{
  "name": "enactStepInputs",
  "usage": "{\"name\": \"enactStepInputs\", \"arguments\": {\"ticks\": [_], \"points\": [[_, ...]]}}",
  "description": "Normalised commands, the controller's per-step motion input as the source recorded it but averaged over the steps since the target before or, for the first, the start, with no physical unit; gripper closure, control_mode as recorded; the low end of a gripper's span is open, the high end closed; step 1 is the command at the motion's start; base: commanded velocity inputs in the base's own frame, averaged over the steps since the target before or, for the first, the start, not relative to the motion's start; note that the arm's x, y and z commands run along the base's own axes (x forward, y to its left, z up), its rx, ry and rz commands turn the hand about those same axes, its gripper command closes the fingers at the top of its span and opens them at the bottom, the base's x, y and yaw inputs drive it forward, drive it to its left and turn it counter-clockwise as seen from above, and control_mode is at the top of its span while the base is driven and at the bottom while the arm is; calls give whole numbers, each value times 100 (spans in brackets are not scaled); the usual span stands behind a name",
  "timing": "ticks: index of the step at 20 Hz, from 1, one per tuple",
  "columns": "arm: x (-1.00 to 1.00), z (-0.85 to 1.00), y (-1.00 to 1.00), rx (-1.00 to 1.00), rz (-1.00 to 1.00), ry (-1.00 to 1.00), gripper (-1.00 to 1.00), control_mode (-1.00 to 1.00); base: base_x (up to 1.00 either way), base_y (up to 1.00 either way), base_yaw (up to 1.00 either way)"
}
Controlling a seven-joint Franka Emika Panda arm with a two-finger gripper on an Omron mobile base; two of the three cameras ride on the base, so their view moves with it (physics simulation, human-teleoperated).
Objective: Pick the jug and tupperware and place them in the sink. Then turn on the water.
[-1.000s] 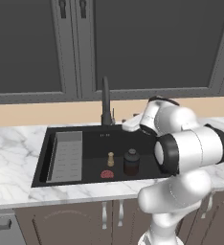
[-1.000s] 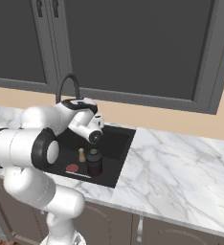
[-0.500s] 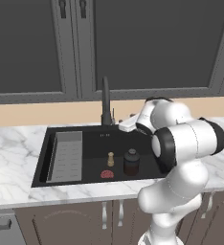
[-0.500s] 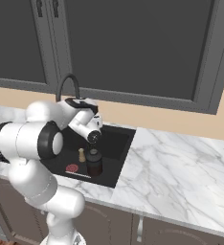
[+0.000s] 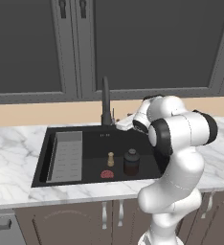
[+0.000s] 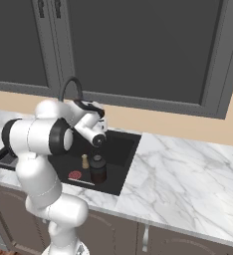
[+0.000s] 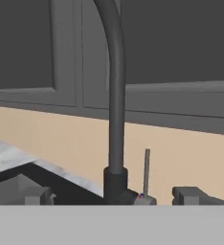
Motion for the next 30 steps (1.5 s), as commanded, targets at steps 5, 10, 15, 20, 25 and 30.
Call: {"name": "enactStepInputs", "arguments": {"ticks": [5, 10, 15, 20, 25, 30], "points": [[21, -8, 2, 0, 0, 0, -100, -100, 0, 0, 0], [22, -4, 9, 0, -1, 0, -100, -100, 0, 0, 0], [22, -7, 7, 0, -3, 0, -100, -100, 0, 0, 0], [15, -10, 0, 0, -4, 0, -100, -100, 0, 0, 0], [8, -18, 0, 0, -7, 0, -100, -100, 0, 0, 0], [14, -17, 0, 0, -7, 0, -100, -100, 0, 0, 0]]}}
